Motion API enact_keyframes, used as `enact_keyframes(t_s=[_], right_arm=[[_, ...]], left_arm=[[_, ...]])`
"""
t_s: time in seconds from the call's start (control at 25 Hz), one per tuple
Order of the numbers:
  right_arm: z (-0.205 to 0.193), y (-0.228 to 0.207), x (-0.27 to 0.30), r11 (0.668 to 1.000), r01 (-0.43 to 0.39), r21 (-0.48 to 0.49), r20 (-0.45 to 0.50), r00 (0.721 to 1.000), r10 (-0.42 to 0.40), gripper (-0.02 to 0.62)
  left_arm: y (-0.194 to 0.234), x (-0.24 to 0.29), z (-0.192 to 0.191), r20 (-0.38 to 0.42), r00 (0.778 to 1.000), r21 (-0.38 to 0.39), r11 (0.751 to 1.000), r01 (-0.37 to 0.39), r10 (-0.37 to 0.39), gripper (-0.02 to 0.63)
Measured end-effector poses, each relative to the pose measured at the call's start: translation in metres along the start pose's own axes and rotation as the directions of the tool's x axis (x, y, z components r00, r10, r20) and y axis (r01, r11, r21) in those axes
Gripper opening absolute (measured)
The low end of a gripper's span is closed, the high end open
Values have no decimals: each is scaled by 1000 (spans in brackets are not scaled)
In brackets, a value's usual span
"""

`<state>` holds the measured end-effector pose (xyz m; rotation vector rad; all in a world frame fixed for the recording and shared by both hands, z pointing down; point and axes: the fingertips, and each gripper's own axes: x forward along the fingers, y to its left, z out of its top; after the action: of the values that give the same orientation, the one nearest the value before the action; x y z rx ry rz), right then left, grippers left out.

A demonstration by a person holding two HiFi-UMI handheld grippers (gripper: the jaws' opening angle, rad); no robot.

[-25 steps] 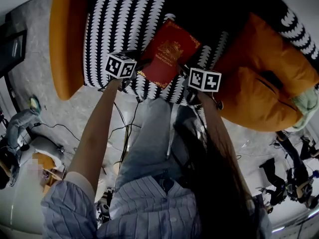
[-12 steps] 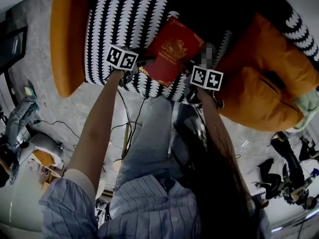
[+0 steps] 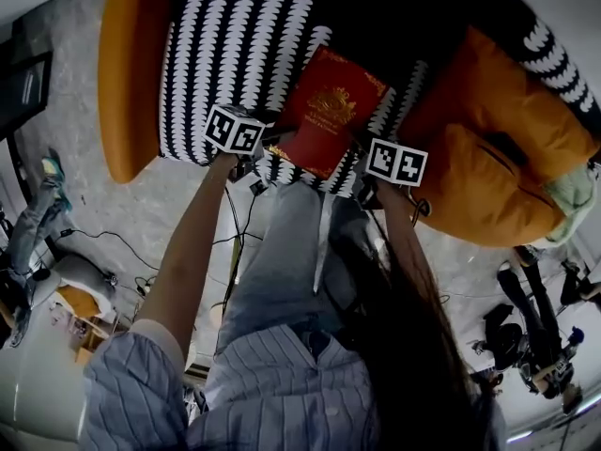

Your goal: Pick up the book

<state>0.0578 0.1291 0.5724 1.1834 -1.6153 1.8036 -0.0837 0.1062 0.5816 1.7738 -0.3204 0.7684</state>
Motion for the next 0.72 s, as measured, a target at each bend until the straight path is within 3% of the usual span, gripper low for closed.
enact_keyframes(t_s=[0.12, 0.28, 0.48, 0.72], right_arm=[[3, -15, 10, 1000, 7, -30, 27, 1000, -7, 144], [16, 0, 8, 990, 6, -141, 44, 999, 0, 143], [33, 33, -26, 962, 6, -274, 90, 996, 20, 141], [38, 68, -68, 938, 22, -347, 165, 986, 38, 141]], left_arm=[[7, 19, -4, 18, 1000, 7, 1000, -8, 8, 270], [7, 12, 0, 50, 999, 15, 1000, -17, 16, 270], [-20, -16, 12, 133, 990, 48, 997, -53, 46, 270], [-58, -52, 19, 231, 970, 69, 994, -89, 71, 270]])
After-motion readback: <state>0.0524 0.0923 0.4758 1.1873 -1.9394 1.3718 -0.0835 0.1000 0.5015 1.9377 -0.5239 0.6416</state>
